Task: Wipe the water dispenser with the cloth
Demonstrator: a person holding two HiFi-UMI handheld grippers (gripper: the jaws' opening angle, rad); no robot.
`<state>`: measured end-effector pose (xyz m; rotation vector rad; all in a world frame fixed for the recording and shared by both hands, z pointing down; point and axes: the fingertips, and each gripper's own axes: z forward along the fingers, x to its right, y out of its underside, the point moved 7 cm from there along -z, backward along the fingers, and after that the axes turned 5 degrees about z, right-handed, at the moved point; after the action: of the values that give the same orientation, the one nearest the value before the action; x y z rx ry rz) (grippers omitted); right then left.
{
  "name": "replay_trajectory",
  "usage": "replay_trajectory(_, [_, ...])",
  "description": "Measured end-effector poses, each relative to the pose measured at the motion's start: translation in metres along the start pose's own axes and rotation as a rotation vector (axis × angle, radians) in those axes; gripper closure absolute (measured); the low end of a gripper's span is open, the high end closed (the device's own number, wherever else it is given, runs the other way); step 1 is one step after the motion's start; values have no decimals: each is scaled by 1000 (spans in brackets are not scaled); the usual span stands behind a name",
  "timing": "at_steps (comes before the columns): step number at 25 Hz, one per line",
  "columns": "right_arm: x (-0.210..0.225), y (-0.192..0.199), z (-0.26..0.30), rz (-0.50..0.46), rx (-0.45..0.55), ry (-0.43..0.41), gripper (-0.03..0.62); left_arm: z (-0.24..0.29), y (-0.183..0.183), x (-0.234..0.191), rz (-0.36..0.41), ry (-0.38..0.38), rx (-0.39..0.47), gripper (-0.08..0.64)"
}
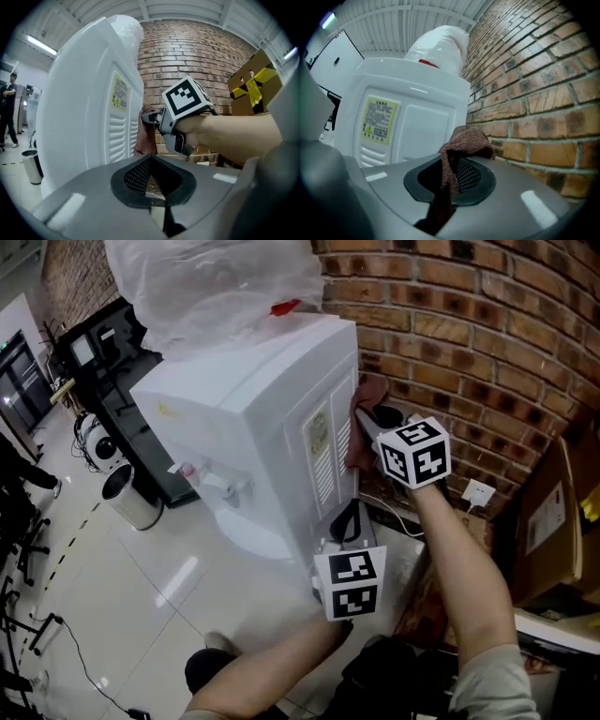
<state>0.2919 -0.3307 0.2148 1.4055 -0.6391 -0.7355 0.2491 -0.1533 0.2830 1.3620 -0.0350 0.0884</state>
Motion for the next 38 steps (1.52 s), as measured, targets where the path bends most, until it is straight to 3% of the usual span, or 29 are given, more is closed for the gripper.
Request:
replay_trajectory(9, [-12,125,9,89,-144,-11,535,14,104,5,40,38,-144,560])
replay_trajectory(21, [-27,320,23,221,-379,12,535,32,225,1,81,100,-298,560])
replay_trajectory(28, [-30,414,36,307,-520,49,535,43,266,2,103,140,-358,560])
replay_trajectory(38, [-38,496,45,360,-699,51,535,52,293,3,110,172,-405,560])
